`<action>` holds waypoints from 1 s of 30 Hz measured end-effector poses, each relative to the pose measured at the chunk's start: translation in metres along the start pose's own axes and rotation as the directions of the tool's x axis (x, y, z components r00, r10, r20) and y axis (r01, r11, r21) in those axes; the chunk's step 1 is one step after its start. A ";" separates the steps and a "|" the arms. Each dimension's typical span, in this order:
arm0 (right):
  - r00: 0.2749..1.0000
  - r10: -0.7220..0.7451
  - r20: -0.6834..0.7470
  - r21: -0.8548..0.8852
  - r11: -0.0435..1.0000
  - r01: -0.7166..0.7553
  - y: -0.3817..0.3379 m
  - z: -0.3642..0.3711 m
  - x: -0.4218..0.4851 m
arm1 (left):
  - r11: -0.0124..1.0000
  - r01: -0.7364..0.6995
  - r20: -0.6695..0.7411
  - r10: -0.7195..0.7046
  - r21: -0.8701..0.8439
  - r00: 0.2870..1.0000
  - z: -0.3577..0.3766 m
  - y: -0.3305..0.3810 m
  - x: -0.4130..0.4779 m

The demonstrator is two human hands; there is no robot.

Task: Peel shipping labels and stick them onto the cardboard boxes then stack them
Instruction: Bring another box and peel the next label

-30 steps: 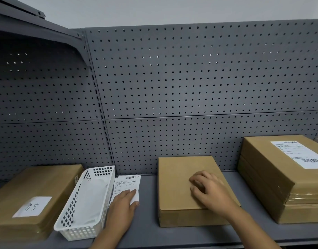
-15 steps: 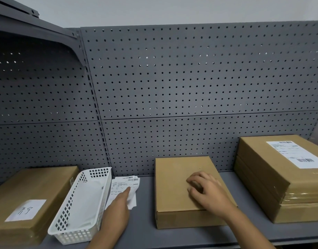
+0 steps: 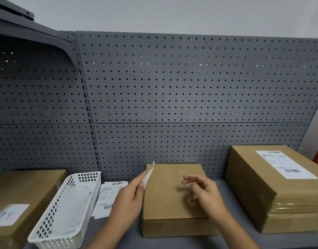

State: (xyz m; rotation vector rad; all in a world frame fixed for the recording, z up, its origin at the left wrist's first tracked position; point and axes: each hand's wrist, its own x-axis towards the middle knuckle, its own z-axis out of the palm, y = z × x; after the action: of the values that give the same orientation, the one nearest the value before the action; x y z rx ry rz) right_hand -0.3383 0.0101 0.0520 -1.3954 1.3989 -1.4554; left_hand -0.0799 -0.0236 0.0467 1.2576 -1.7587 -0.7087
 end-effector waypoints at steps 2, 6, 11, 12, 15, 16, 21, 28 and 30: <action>0.998 -0.014 0.058 0.050 0.999 0.011 -0.008 0.004 -0.002 | 0.999 0.013 0.054 -0.011 -0.034 0.998 0.010 0.003 0.000; 0.988 -0.027 0.154 0.111 0.994 0.010 -0.019 0.017 -0.003 | 0.994 0.026 0.117 -0.014 -0.104 0.993 0.027 0.018 -0.004; 0.976 -0.044 0.214 0.162 0.987 0.009 -0.018 0.032 0.003 | 0.981 0.004 0.184 0.032 -0.195 0.982 0.040 0.035 -0.008; 0.976 -0.062 0.210 0.159 0.987 0.029 -0.015 0.034 0.005 | 0.979 0.005 0.191 0.035 -0.203 0.981 0.041 0.035 -0.008; 0.975 -0.104 0.197 0.124 0.989 0.080 -0.006 0.035 0.010 | 0.975 0.011 0.195 0.033 -0.220 0.980 0.043 0.032 -0.008; 0.976 -0.108 0.190 0.126 0.988 0.085 -0.003 0.036 0.011 | 0.976 0.014 0.197 0.030 -0.216 0.980 0.044 0.030 -0.008; 0.978 -0.112 0.175 0.135 0.987 0.089 0.004 0.039 0.017 | 0.974 0.000 0.187 0.043 -0.227 0.981 0.043 0.024 -0.004; 0.980 -0.097 0.176 0.212 0.976 0.058 0.005 0.039 0.018 | 0.981 -0.017 0.194 0.055 -0.192 0.980 0.041 0.025 0.001; 0.981 -0.099 0.168 0.236 0.970 0.058 0.004 0.039 0.017 | 0.983 -0.025 0.187 0.059 -0.180 0.981 0.040 0.027 0.001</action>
State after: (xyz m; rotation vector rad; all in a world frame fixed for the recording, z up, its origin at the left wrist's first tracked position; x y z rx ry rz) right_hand -0.3051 -0.0163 0.0461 -1.4067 1.0383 -1.4520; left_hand -0.1277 -0.0168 0.0490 1.0580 -1.8254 -0.9667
